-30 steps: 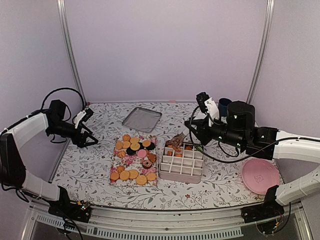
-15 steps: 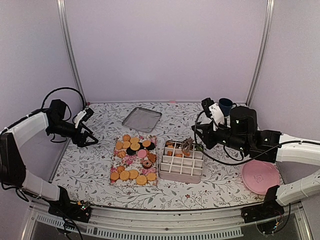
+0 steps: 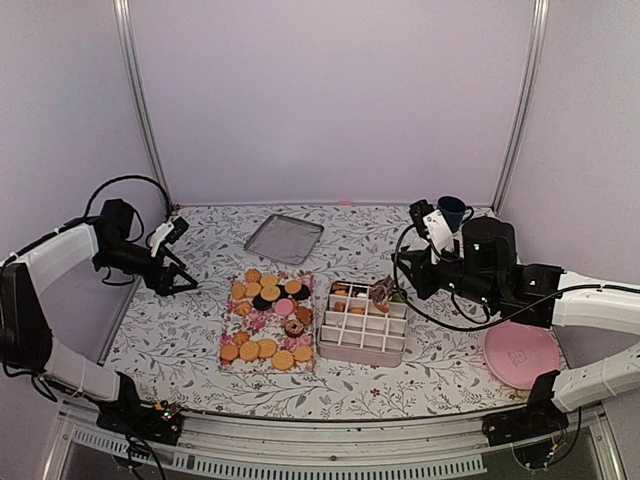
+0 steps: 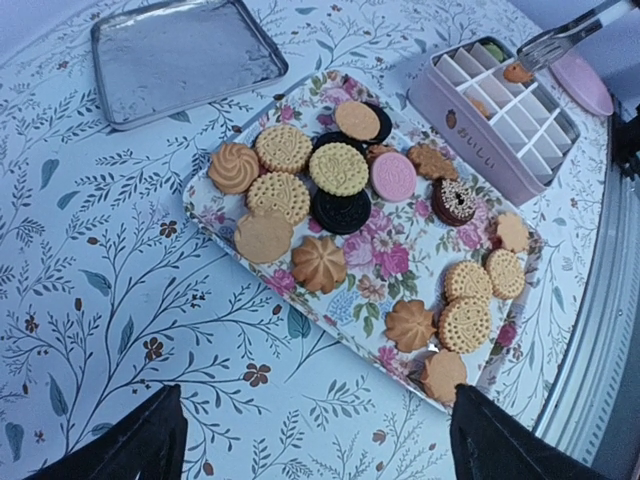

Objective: Pack the cookies
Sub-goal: Place the fake cookies in the empty pocket of the box, then position the fake cookies on the plate.

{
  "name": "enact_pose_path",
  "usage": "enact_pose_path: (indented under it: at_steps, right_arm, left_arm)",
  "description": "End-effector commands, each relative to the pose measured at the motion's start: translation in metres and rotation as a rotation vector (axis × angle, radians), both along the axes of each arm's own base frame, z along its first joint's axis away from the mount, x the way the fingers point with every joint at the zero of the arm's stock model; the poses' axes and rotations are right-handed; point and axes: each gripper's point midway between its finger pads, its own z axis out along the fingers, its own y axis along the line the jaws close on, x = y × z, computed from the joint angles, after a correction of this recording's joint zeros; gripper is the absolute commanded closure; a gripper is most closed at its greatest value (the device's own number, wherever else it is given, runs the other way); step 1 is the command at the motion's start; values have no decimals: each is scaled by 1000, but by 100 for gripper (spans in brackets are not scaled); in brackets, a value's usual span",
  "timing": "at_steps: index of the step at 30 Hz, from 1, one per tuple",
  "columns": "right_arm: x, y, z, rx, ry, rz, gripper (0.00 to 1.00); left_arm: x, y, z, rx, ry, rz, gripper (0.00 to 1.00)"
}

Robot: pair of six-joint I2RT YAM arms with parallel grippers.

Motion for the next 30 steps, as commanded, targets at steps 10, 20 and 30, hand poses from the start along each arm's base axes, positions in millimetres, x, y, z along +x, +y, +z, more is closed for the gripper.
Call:
enact_pose_path:
  at_steps: [10,20,30]
  right_arm:
    - [10,4,26,39,-80,-4,69]
    - [0,60,73,147,-137,183,67]
    - [-16,202,62,214,-129,448,68]
  left_arm:
    - [4,1,6,16,-3,3,1]
    - [3,3,0,18,23,4,1]
    - [3,11,2,34,26,29,1]
